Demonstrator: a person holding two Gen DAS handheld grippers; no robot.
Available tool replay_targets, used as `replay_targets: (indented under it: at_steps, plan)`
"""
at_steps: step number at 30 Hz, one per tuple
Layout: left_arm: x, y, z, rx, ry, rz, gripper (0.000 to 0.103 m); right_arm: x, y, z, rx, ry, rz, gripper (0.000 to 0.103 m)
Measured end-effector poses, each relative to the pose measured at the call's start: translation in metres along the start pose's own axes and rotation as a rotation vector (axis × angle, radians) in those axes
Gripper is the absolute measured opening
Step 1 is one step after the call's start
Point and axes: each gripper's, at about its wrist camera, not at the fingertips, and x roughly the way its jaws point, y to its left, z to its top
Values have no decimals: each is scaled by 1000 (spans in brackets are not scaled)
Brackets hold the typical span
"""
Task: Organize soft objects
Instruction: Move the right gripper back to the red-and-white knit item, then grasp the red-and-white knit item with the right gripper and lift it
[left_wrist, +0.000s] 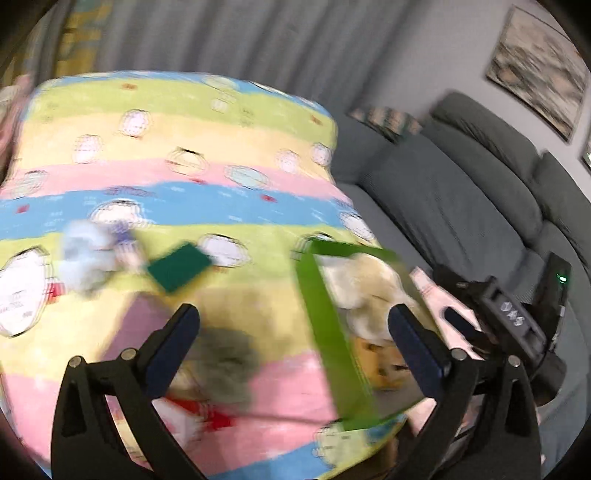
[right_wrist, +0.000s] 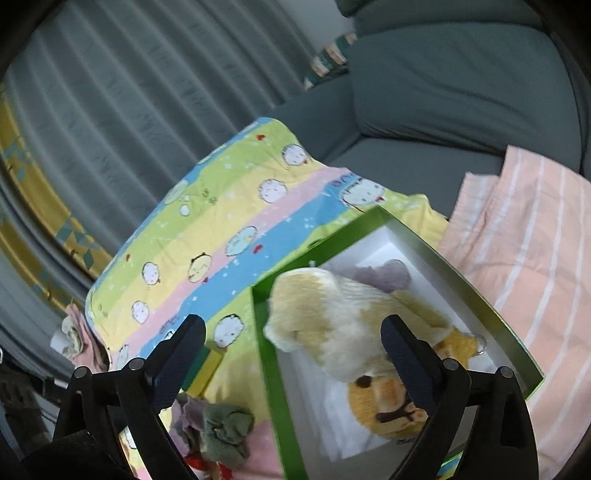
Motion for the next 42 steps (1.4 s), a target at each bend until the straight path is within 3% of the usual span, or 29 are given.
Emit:
replay_targets:
  at_steps: [6,11,15,19,22,28,30,33,42]
  plan:
    - [-33,75,-29,-97,-58,160,102,-4,40,-17,-96,7,67,97]
    - [-35,131,-63,-203,-30,239,102,21,83,-47,-182,168,224,97]
    - [-28,154,-88,-275,1,195,102,47,116,-81,-260,335,315,97]
    - [-13,149,-98,-254,56,161,101,68,137,-115,-304,472,362,97]
    - [-4,139,-102,-236,61,116,100,78,148,-138,-374,516,338,96]
    - [14,126,-110,-222,116,57,86,96,154,-161,-462,579,308,67]
    - [17,124,-112,-219,118,34,76,103,156,-167,-502,608,301,59]
    - [23,128,-113,-235,135,15,62,114,154,-175,-518,656,286,59]
    - [31,129,-118,-236,170,-71,48,132,151,-195,-567,735,248,59]
